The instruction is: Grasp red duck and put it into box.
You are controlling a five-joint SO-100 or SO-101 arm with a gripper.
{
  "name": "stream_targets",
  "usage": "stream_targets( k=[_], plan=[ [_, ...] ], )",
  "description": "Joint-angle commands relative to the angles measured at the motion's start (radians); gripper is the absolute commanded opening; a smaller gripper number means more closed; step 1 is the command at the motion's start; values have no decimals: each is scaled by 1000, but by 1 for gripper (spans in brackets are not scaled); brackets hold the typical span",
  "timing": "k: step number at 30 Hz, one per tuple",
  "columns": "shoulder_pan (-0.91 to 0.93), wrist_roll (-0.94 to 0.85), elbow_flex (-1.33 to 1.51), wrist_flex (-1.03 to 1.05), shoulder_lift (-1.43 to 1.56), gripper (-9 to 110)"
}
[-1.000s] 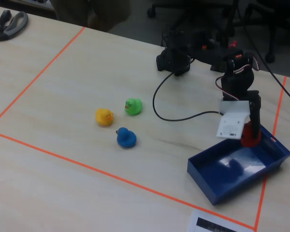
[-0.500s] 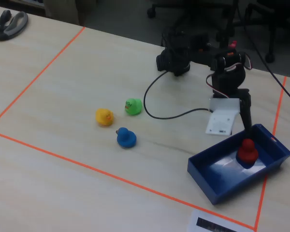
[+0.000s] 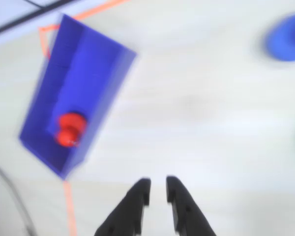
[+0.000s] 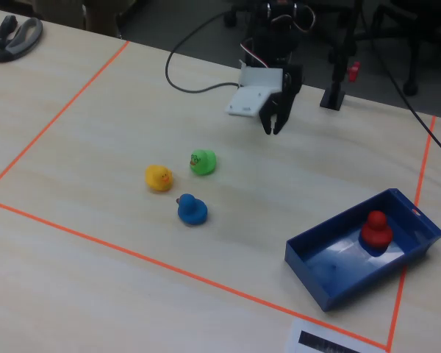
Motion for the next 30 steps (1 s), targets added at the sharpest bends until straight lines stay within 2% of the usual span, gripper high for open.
stream_targets(
  k=[1, 4, 7, 16, 23, 30],
  plan=[
    [61, -67, 347, -87, 495, 0],
    [95, -117, 698, -175, 713, 0],
    [126, -147, 934, -244, 861, 0],
    [179, -207, 1350, -426, 1062, 0],
    [144, -212, 1557, -407, 1241, 0],
    [107, -225, 1557, -242, 1305, 0]
  ],
)
